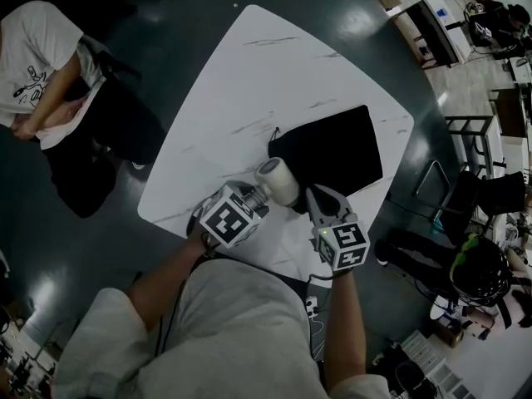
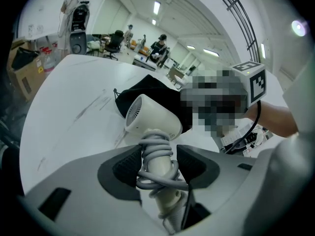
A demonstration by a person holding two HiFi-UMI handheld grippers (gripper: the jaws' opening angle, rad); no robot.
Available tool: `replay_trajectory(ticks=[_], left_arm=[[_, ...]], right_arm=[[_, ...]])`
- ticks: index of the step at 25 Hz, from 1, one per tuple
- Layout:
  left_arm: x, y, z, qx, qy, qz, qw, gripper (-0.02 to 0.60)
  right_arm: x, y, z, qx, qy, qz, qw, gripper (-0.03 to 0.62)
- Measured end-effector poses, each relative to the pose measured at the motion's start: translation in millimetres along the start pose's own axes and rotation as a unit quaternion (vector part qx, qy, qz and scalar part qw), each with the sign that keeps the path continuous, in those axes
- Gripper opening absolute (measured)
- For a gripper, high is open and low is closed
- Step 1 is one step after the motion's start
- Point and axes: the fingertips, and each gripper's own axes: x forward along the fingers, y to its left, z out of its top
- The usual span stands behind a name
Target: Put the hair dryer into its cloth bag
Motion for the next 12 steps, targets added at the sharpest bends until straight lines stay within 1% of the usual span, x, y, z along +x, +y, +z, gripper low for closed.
replay_trajectory(ticks=[7, 10, 12], left_arm=[[8.6, 6.9, 0.4, -0.004, 0.0, -0.002, 1.0, 0.229], [10.1, 6.7, 4.7, -0.005, -0.006, 0.0, 1.0, 0.229], [10.9, 6.4, 5.9, -0.008, -0.006, 0.0, 0.9999, 0.229]], right_arm=[[7.8, 6.7, -0.9, -0.015, 0.007, 0.004, 1.0, 0.023], [5.2, 9.5, -1.0, -0.016, 0.013, 0.006, 1.0, 0.023], [5.3, 10.6, 1.4, -0.018, 0.008, 0.007, 1.0, 0.023]])
